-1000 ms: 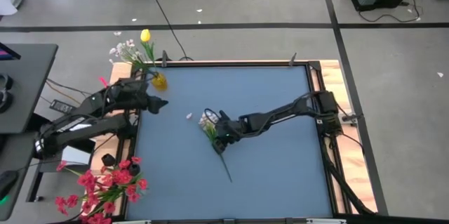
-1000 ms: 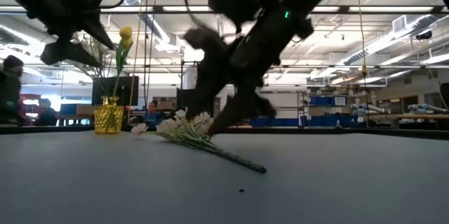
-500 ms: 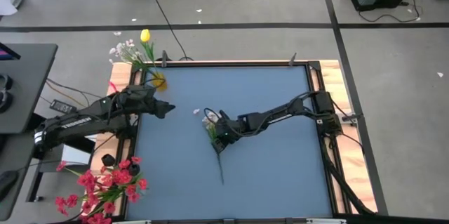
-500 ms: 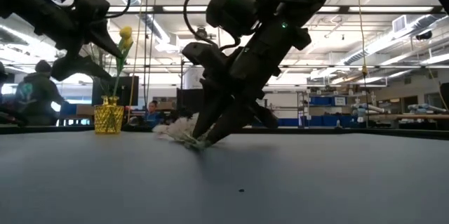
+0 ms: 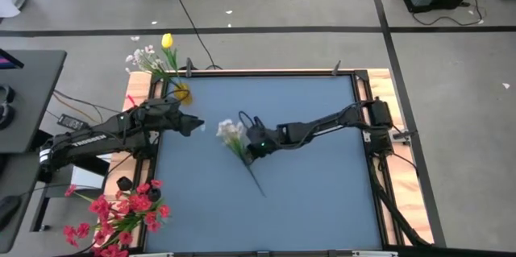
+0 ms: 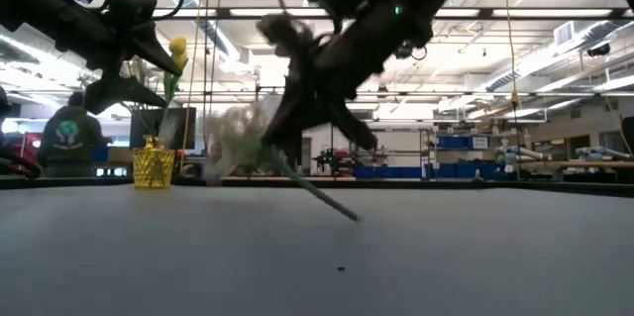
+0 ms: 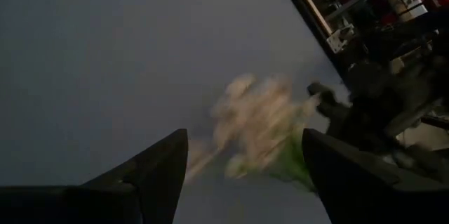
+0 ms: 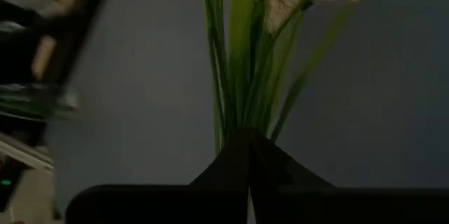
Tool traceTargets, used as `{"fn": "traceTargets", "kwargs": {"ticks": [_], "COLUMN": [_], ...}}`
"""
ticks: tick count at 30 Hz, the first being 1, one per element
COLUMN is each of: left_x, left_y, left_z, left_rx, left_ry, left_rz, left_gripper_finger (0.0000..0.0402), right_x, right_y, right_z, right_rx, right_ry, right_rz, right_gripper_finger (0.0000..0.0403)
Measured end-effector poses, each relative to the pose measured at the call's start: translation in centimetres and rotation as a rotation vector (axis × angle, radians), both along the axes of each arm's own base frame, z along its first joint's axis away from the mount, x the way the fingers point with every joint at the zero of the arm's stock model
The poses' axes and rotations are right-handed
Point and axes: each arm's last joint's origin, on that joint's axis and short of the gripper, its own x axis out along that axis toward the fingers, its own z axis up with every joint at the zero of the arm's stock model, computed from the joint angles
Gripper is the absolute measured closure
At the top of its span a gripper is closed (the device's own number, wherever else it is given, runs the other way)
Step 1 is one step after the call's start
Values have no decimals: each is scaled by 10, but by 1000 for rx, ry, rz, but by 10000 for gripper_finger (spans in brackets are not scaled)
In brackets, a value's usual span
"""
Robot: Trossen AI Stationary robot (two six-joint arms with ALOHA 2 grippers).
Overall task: Sort flowers into vase by color
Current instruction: Put the white flowers into the yellow vase
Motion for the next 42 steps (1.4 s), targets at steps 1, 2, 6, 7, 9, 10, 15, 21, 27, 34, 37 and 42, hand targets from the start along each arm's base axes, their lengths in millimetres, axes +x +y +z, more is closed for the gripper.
{"fn": "traceTargets", "kwargs": {"ticks": [1, 2, 6, 7, 9, 10, 15, 21, 27, 34, 37, 42], "left_x": [0, 0, 2, 2, 3, 4, 13, 34, 54, 66, 66, 67], "left_y": [0, 0, 1, 1, 1, 2, 3, 3, 4, 4, 3, 4], "left_z": [0, 1, 3, 4, 7, 9, 15, 26, 30, 34, 35, 34], "left_rx": [1, 2, -20, -29, -29, -23, 3, 73, 125, 136, 141, 155], "left_ry": [-2, -7, -49, -64, -99, -115, -179, -308, -401, -489, -502, -490], "left_rz": [0, 1, 18, 23, 28, 28, 2, -67, -104, -185, -207, -197], "left_gripper_finger": [116, 116, 116, 116, 116, 116, 116, 116, 116, 116, 116, 116], "right_x": [-1, -2, -9, -11, -15, -16, -16, -12, -11, -12, -12, -12], "right_y": [-3, -7, -22, -26, -33, -36, -45, -46, -43, -46, -48, -51], "right_z": [8, 15, 48, 56, 70, 77, 105, 114, 115, 116, 115, 115], "right_rx": [-10, -24, -93, -109, -144, -164, -260, -304, -346, -360, -348, -330], "right_ry": [-20, -41, -133, -152, -197, -221, -401, -511, -528, -520, -517, -519], "right_rz": [-3, -10, -38, -49, -68, -69, -51, 4, 23, -34, -63, -71], "right_gripper_finger": [396, 396, 398, 398, 399, 400, 400, 401, 402, 402, 402, 402]}}
